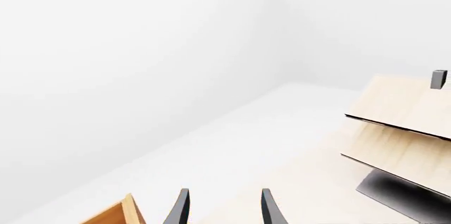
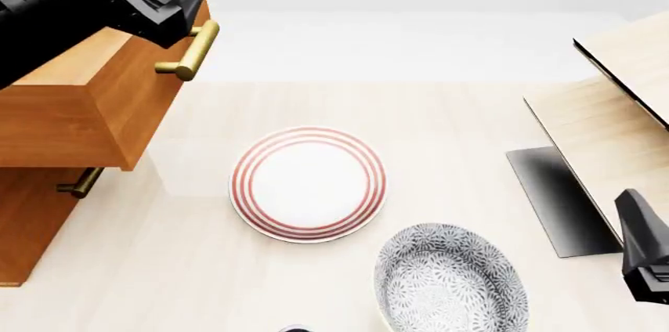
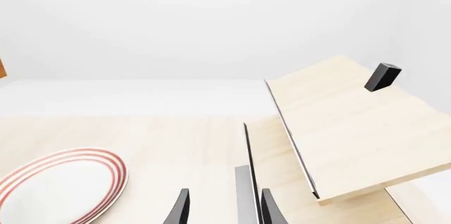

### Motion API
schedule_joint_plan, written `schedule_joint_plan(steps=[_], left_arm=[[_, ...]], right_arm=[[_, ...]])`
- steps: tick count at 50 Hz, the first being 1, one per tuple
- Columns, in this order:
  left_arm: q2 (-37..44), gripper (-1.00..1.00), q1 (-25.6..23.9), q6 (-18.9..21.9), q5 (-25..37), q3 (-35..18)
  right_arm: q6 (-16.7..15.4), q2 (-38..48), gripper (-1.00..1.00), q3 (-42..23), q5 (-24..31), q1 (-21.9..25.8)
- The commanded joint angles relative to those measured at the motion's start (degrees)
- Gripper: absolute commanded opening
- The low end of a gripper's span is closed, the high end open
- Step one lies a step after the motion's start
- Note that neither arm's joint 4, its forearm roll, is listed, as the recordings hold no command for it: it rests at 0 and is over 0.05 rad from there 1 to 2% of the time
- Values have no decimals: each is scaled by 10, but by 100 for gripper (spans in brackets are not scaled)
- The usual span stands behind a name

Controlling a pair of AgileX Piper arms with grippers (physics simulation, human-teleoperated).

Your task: Close the top drawer of the cabinet.

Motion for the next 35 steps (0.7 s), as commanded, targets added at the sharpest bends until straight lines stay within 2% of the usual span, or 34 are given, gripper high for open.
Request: schedule_joint_plan(steps=[1, 12, 17, 18, 32, 35], left_arm=[[50, 100, -12, 20, -18, -17], [93, 100, -21, 34, -21, -40], [136, 100, -22, 44, -15, -76], [228, 100, -23, 76, -12, -117], [265, 100, -46, 98, 10, -137], [278, 100, -40, 117, 14, -141]], right_arm=[[0, 0, 100, 0, 0, 0], [0, 0, 100, 0, 0, 0], [0, 0, 100, 0, 0, 0], [0, 0, 100, 0, 0, 0], [0, 0, 100, 0, 0, 0], [0, 0, 100, 0, 0, 0]])
